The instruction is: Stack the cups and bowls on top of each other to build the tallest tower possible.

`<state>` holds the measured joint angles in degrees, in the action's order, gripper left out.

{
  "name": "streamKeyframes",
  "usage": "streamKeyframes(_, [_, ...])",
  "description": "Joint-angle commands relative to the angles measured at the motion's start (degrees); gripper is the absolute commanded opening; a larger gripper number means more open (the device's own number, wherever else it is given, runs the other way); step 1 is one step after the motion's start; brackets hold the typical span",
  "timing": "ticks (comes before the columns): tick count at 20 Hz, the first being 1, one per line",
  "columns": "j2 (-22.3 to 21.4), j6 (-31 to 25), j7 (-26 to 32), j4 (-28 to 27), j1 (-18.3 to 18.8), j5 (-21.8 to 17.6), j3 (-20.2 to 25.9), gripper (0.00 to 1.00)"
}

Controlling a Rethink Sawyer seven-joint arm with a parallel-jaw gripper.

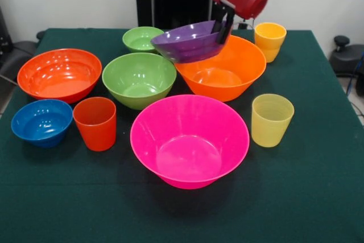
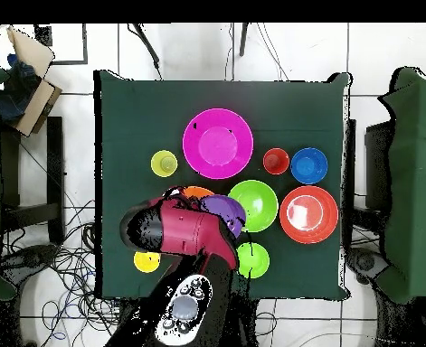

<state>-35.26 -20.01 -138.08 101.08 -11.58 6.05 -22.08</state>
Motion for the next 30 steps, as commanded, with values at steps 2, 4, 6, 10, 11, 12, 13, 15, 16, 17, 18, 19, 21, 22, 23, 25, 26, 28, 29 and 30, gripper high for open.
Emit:
streamKeyframes(2, [3.65, 0.22, 2.75, -2.52, 2.28, -3.66, 11.9, 0.0])
streamKeyframes(4, [3.77, -0.32, 2.66, -2.62, 2.66, -3.44, 12.92, 0.0])
streamKeyframes(6, [3.58, -1.01, 2.61, -2.47, 2.9, -3.4, 13.55, 0.0])
streamKeyframes(10, [3.06, -2.99, 2.15, -1.92, 3.14, -3.11, 14.42, 0.0])
streamKeyframes(11, [3.15, -3.23, 1.86, -1.93, 3.05, -3.15, 14.41, 0.0])
streamKeyframes(12, [3.72, -3.37, 1.21, -2.25, 2.5, -3.1, 13.94, 0.0])
streamKeyframes(13, [4.04, -3.14, 0.94, -2.36, 2.36, -3.17, 13.79, 0.0])
streamKeyframes(15, [4.8, -2.69, 0.7, -2.75, 2.23, -3.33, 13.61, 0.0])
streamKeyframes(16, [5.0, -2.7, 0.82, -2.9, 2.29, -3.35, 13.88, 0.0])
streamKeyframes(17, [5.09, -2.73, 0.91, -2.94, 2.48, -3.29, 14.2, 0.0])
streamKeyframes(18, [5.37, -2.87, 0.72, -3.17, 2.39, -3.1, 14.36, 0.0])
streamKeyframes(19, [5.52, -2.98, 0.47, -3.32, 2.16, -3.03, 14.22, 0.0])
streamKeyframes(21, [5.8, -3.61, -0.18, -3.74, 1.53, -2.83, 13.65, 0.0])
streamKeyframes(22, [5.78, -4.09, -0.44, -3.82, 1.21, -2.79, 13.31, 0.0])
streamKeyframes(23, [5.79, -4.21, -0.51, -3.79, 1.07, -2.8, 13.16, 0.0])
streamKeyframes(25, [5.81, -4.45, -0.66, -3.74, 0.8, -2.83, 12.86, 0.0])
streamKeyframes(26, [5.31, -4.98, -0.43, -3.42, 0.89, -2.84, 12.92, 0.0])
streamKeyframes(28, [4.7, -6.0, -0.19, -3.36, 0.95, -2.79, 12.81, 0.0])
streamKeyframes(29, [4.62, -6.1, -0.18, -3.29, 0.97, -2.73, 12.86, 0.0])
streamKeyframes(30, [4.76, -6.07, -0.2, -3.37, 1.07, -2.68, 12.91, 0.0])
